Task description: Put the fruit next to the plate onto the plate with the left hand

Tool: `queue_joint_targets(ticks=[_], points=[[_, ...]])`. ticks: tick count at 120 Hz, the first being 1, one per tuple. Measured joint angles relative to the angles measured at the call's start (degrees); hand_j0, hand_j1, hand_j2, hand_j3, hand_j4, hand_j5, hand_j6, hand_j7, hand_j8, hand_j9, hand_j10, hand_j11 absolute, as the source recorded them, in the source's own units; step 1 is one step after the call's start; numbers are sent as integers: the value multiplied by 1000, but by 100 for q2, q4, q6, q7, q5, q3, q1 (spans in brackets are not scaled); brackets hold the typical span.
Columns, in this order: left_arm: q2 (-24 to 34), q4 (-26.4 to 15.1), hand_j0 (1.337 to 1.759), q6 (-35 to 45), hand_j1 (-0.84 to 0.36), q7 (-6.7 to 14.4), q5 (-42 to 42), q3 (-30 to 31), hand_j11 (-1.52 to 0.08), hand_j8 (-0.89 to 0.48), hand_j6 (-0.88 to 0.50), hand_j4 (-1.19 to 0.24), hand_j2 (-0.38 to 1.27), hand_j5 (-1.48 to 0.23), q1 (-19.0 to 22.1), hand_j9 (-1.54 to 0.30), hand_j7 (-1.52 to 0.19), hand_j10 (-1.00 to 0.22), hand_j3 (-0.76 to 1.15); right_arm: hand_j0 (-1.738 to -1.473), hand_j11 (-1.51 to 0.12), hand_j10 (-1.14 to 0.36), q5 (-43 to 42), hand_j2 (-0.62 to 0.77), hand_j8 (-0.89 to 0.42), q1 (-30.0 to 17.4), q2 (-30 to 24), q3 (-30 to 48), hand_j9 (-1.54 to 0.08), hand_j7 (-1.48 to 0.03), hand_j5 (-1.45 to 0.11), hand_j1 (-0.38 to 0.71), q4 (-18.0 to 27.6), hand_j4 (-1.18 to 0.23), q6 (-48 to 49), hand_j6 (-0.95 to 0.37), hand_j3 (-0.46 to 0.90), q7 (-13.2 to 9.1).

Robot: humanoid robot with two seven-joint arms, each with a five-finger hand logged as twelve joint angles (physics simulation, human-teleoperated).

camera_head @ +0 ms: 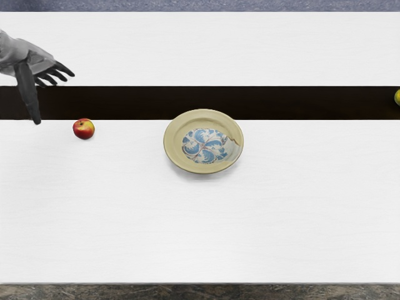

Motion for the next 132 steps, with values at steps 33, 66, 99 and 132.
queue_joint_targets(ticks=[33, 66, 99, 132], points=[[0, 6, 1658, 0, 343, -1, 18, -159, -7, -6, -7, -6, 1, -7, 1, -7, -7, -6, 0, -1658, -22, -17, -2, -4, -17, 6, 0, -25, -22, -22, -22, -329, 1, -17, -7, -17, 0, 0], [-1027, -36, 1658, 0, 344, 22, 70, 392, -5, -6, -6, -5, 1, -6, -688, -5, -5, -5, 0, -1658, -22, -17, -3, -4, -17, 8, 0, -28, -22, -22, -22, -329, -2, -17, -8, -17, 0, 0], [-1920, -1342, 1658, 1391, 345, 10, -895, 1688, -4, -4, -4, -4, 0, -5, -1009, -4, -5, -4, 0, -1658, -22, -17, -2, -4, -17, 8, 0, -28, -22, -22, -22, -329, 0, -17, -8, -17, 0, 0], [-2238, -1541, 1658, 3407, 346, 2, -1255, 1367, -3, -3, -3, -3, 0, -3, -223, -3, -3, -2, 0, -1658, -22, -17, -5, -4, -17, 8, 0, -28, -22, -22, -22, -328, 1, -17, -8, -17, 0, 0]])
